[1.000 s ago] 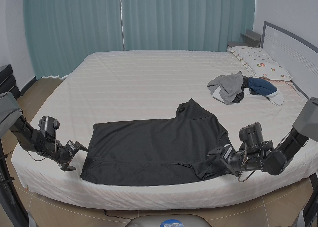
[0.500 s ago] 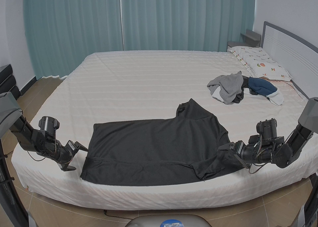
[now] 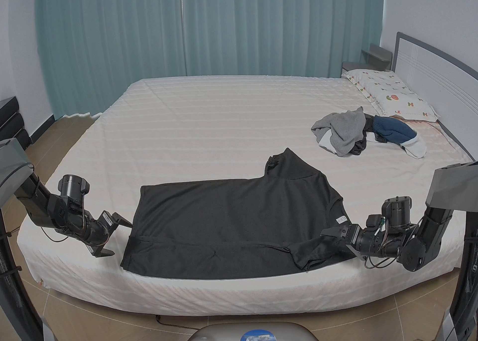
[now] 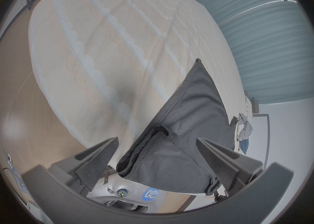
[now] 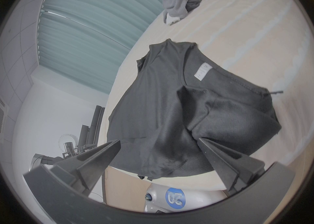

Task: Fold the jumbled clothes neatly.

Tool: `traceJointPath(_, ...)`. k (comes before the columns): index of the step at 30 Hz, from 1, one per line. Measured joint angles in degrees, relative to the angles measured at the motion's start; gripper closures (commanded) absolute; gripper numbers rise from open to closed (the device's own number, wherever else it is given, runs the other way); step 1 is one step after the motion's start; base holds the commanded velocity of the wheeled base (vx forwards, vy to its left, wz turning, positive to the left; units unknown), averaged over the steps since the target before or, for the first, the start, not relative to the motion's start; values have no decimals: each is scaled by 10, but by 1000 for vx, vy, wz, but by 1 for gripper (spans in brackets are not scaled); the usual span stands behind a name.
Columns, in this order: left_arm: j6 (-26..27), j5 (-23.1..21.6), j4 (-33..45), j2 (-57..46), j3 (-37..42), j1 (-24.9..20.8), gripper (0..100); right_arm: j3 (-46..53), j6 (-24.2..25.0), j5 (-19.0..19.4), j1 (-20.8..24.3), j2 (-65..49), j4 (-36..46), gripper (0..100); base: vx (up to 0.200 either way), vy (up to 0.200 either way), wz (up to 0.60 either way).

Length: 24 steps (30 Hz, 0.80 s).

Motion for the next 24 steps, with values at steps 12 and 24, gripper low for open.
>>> traceJointPath(12,1,0,0,0,0,0,0,36,0,10,-9,26,-109,100,0,0,0)
traceJointPath(24,1,0,0,0,0,0,0,67,-27,9,-9,84,-215,100,0,0,0)
